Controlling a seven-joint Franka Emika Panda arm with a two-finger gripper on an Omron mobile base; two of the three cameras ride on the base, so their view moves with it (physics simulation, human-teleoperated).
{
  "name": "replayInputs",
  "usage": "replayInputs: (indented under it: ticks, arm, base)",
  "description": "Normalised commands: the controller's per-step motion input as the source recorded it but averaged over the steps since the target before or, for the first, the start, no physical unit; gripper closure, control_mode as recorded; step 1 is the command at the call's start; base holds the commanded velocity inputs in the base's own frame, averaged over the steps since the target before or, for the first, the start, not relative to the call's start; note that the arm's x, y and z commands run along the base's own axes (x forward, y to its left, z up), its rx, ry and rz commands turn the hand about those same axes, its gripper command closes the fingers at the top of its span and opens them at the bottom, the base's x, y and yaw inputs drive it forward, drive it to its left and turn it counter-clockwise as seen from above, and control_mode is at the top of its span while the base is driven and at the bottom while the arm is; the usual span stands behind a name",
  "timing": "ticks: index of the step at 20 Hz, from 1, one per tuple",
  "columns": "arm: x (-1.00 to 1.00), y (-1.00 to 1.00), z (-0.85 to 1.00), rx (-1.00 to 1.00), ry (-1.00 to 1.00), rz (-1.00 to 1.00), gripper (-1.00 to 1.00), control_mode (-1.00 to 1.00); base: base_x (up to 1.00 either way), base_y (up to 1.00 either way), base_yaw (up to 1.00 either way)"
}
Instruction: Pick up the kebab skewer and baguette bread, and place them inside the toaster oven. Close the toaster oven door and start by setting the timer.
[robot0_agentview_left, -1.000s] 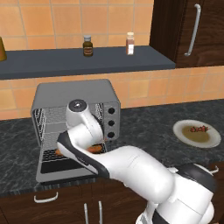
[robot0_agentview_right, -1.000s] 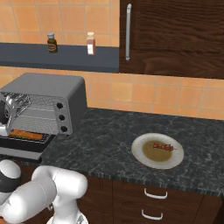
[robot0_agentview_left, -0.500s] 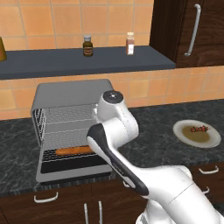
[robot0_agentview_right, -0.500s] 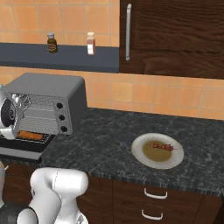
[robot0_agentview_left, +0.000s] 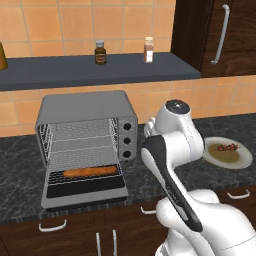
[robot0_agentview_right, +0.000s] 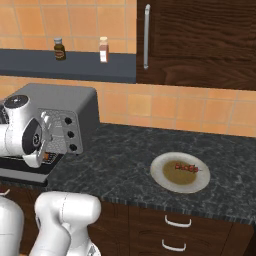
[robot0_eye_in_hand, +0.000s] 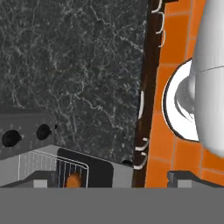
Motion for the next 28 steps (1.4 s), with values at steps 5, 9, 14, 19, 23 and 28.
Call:
replayInputs:
  ticks: [5,9,14,19,23,28]
  arm:
    - [0.02,-1.00,0.13,0.00,0.12,-0.25,-1.00,-1.00]
    - [0.07,-1.00,0.05,0.00,0.12,-0.22,-1.00,-1.00]
    - [0.10,-1.00,0.00,0.00,0.11,-0.23,-1.00,-1.00]
    - [0.04,-1.00,0.00,0.00,0.05,-0.09,-1.00,-1.00]
    - [0.12,-1.00,0.00,0.00,0.00,0.00,-1.00,-1.00]
    - [0.18,-1.00,-0.05,0.00,0.00,0.00,-1.00,-1.00]
  base:
    - [0.00,0.00,0.00]
    - [0.00,0.00,0.00]
    - [0.00,0.00,0.00]
    - [0.00,0.00,0.00]
    - [0.00,0.00,0.00]
    - [0.00,0.00,0.00]
